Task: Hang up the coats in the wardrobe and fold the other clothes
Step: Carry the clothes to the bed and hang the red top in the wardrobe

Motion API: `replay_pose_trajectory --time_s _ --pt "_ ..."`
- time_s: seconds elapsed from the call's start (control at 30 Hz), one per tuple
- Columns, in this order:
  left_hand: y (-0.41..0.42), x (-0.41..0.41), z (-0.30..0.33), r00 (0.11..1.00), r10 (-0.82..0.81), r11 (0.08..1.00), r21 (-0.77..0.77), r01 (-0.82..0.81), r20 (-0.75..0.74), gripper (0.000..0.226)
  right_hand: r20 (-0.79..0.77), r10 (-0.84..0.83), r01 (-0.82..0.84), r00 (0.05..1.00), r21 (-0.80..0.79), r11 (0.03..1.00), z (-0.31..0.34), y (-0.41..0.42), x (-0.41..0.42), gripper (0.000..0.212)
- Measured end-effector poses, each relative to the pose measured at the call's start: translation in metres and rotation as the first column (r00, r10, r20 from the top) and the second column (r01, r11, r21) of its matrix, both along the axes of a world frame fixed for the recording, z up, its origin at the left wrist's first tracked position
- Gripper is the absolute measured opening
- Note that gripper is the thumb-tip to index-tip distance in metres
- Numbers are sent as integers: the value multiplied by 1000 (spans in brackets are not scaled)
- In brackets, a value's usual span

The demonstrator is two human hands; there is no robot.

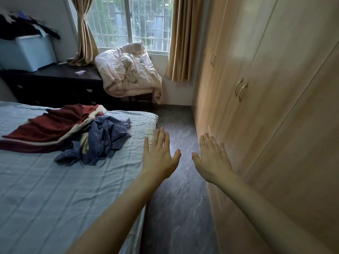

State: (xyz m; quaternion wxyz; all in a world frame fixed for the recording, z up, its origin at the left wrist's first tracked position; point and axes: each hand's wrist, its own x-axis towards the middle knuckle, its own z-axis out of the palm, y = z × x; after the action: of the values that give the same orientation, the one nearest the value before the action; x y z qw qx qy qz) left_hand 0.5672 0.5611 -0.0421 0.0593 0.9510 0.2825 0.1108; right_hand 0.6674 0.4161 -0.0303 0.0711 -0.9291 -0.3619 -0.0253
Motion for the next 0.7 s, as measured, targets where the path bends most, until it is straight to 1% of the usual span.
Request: replay_pose_trajectory --time_s 0.17,0.37,0.53,0.7 --pt "27 30 -10 1000 -14 1000 -26 14 -10 74 -21 3 -3 1000 -6 1000 -2 27 29 65" --pt "55 78 -20 1000 -19 1000 -26 18 -24 74 -30 -2 2 1000 -25 1000 -16 56 78 69" --pt "79 135 -24 999 -4 1000 -5 4 -43 74 -34 -3 2 999 -20 1000 -19 81 138 70" --pt "101 205 -18 999 7 1000 6 -7 -36 76 -24 -20 20 999 -21 1000 -15 110 214 73"
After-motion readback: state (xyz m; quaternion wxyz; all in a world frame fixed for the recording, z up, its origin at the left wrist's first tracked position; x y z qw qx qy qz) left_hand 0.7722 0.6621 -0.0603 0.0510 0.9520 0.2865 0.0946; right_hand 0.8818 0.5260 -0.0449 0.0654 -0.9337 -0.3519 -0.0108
